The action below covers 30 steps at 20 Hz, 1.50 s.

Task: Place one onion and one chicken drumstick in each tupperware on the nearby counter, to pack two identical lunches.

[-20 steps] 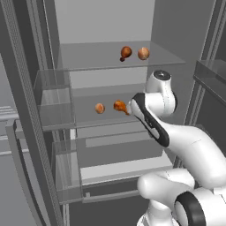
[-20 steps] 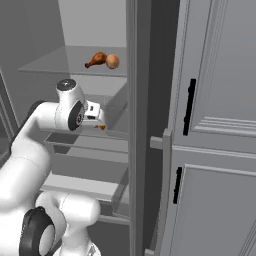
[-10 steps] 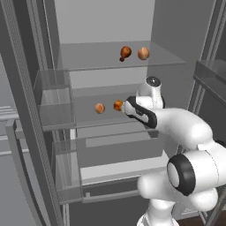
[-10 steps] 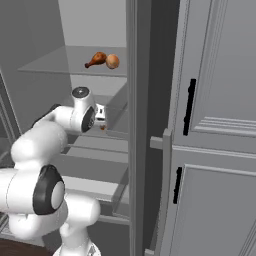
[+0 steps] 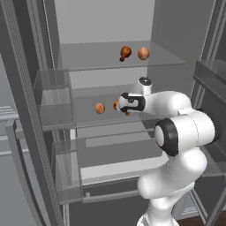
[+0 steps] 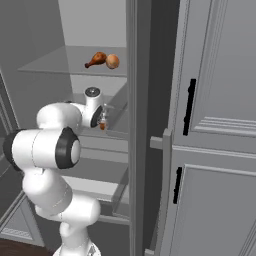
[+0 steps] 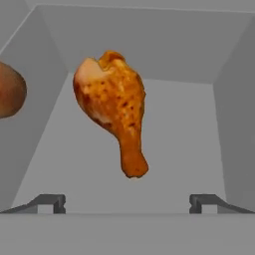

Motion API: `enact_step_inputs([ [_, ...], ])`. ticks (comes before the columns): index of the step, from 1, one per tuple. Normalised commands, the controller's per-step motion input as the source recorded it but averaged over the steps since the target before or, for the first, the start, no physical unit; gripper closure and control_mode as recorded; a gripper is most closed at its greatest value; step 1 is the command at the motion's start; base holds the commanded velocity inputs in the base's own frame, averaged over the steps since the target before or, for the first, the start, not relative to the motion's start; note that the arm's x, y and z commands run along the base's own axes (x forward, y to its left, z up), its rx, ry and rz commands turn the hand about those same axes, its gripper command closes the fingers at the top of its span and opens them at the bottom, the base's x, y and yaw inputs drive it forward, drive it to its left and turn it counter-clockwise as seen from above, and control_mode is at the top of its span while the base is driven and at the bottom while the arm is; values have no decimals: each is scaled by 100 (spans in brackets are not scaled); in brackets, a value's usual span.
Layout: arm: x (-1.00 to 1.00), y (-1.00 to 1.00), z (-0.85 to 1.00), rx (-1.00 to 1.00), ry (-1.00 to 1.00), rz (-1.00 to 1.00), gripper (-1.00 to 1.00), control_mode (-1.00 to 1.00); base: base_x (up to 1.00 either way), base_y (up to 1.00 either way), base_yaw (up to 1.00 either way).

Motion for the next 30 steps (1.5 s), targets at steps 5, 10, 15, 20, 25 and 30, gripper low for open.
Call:
enact_step_inputs([
  [5,59,15,-43,0,2,3,-100,-100,0,0,0],
  [10,51,2,-27,0,6,1,-100,-100,0,0,0],
  [15,26,40,-63,-1,1,0,100,-100,0,0,0],
  [20,-21,43,-29,0,3,0,100,-100,0,0,0],
  [25,-100,12,62,0,-11,2,100,-100,0,0,0],
  [30,-100,0,55,0,-13,0,100,-100,0,0,0],
])
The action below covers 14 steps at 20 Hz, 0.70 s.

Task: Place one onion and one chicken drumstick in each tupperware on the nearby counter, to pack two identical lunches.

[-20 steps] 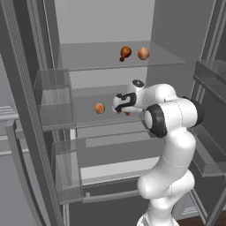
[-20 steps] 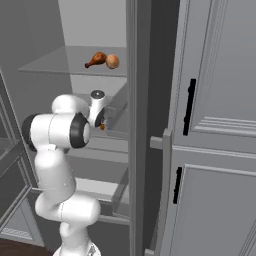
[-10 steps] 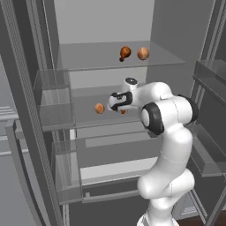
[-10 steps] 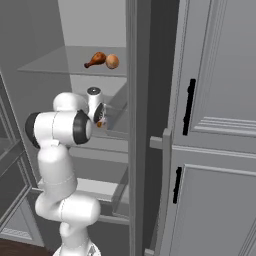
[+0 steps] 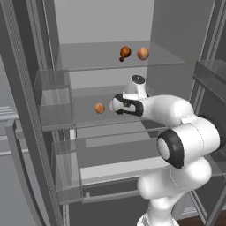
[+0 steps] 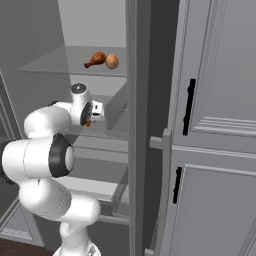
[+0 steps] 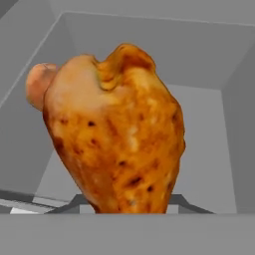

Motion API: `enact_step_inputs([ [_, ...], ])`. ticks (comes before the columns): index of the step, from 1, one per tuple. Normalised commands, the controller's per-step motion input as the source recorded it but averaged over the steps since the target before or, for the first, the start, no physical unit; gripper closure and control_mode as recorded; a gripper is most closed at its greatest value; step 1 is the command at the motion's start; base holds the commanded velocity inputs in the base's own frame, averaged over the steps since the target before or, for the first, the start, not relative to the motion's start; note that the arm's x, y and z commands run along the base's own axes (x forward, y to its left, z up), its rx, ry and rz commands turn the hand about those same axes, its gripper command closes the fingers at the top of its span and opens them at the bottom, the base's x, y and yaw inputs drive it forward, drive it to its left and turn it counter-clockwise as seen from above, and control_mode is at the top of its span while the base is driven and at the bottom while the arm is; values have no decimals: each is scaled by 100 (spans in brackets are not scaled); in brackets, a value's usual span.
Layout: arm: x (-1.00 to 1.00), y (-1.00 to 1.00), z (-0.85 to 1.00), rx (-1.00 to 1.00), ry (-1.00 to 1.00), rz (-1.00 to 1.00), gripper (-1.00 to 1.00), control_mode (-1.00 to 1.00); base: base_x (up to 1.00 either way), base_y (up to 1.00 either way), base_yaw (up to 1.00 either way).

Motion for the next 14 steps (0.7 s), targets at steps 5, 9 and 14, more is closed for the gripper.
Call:
enact_step_inputs([
  [5,-100,0,73,0,-12,1,100,-100,0,0,0],
  [9,-100,0,71,0,-12,0,100,-100,0,0,0],
  [14,-100,-16,32,1,-2,-3,100,-100,0,0,0],
])
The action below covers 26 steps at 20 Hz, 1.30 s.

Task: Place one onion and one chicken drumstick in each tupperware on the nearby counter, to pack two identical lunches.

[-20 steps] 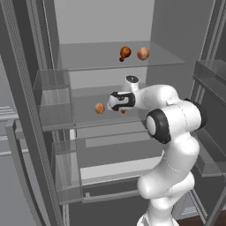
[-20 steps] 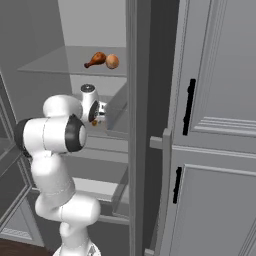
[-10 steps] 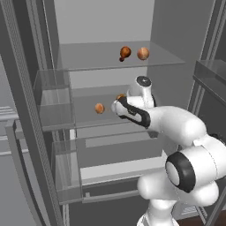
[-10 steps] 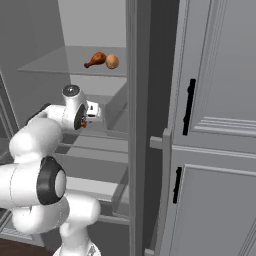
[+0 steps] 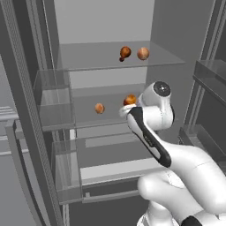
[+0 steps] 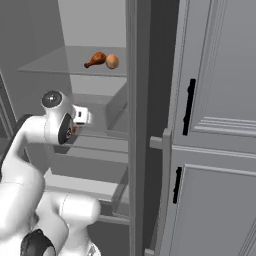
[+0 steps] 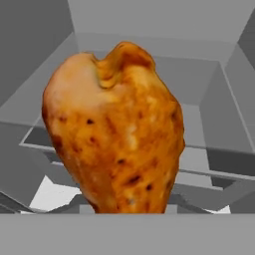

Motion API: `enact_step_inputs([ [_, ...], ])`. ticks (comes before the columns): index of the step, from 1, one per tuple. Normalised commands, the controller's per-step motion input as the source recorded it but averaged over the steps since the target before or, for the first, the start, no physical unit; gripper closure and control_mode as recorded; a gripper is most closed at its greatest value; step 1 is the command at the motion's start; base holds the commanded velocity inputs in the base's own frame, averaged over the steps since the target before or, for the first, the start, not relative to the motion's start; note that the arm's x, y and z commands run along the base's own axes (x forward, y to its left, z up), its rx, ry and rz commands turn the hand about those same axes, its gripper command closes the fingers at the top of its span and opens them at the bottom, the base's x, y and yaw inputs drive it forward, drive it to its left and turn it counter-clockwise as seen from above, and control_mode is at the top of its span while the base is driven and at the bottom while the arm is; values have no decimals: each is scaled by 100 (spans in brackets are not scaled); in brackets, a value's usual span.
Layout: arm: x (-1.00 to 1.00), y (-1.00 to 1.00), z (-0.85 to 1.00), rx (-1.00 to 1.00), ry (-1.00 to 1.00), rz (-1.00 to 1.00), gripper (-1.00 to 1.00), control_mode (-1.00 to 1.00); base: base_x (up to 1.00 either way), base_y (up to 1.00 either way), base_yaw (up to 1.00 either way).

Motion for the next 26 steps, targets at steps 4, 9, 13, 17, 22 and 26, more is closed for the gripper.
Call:
enact_step_inputs([
  [4,-50,-14,0,0,-2,-2,100,100,-50,-8,0],
  [9,0,0,0,0,0,0,100,100,-100,3,2],
  [13,0,0,0,0,0,0,100,100,-100,16,8],
  [17,0,0,0,0,0,0,100,100,-82,41,30],
  [22,0,0,0,0,0,0,100,100,-16,76,57],
  [26,0,0,0,0,0,0,100,100,27,87,51],
])
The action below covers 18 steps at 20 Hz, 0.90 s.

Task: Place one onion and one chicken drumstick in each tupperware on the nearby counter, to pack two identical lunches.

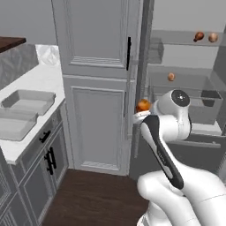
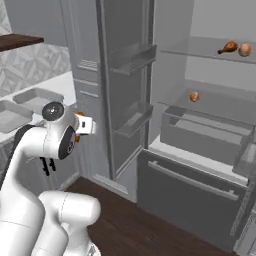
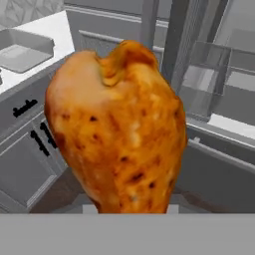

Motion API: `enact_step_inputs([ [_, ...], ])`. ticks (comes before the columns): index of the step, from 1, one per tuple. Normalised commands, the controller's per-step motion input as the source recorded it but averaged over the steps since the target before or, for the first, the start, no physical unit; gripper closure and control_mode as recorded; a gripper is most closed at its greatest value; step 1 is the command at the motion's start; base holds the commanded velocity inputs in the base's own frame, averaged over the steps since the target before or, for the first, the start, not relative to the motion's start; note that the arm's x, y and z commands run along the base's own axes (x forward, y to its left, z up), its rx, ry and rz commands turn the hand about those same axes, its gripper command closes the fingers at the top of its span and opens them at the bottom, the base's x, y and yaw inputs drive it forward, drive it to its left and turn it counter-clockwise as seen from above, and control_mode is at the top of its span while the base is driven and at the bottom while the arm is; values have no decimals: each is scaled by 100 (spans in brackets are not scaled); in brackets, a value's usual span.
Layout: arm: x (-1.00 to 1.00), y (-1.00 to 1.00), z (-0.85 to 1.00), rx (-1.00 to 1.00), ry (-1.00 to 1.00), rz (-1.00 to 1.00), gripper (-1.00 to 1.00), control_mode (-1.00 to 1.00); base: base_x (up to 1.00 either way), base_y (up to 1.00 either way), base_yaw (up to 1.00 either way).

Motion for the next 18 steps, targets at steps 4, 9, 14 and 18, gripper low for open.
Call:
enact_step_inputs([
  [4,0,0,0,0,0,0,100,100,67,75,42],
  [9,0,0,0,0,0,0,100,100,98,15,37],
  [14,0,0,0,0,0,0,100,100,99,1,36],
  [18,0,0,0,0,0,0,100,100,95,11,37],
])
